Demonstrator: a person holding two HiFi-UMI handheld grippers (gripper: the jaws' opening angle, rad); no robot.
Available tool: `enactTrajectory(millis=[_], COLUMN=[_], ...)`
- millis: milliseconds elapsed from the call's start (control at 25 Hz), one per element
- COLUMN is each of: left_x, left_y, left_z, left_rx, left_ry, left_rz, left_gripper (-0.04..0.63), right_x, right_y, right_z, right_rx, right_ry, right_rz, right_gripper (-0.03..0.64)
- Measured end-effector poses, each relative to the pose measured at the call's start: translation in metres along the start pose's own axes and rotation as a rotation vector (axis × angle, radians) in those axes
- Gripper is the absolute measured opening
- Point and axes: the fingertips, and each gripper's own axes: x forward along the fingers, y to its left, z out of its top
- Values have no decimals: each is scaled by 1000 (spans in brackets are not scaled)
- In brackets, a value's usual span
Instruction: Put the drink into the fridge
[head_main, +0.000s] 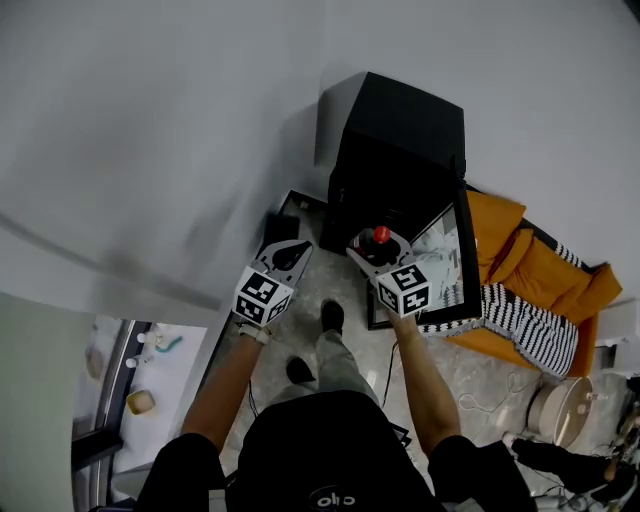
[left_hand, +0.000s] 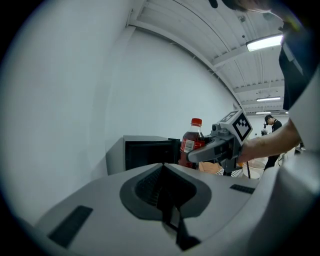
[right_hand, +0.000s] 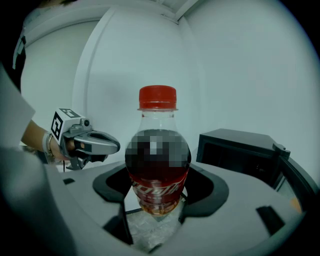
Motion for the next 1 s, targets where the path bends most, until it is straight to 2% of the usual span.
enactTrajectory(millis=[480,840,1000], left_x=[73,129,163], left_y=[2,8,11], left_z=[6,-28,-49], left_rx=[-12,-38,-9], left_ry=[11,31,55], left_rz=[-45,-78,-110], left_gripper=[5,5,5], right_x=[20,69,93], right_y=[-59,-110,-145], right_z=[-17,-62,-88], right_rx=[26,56,78], right_ry=[19,40,50], right_rz=[-16,-27,-45], right_gripper=[313,313,312])
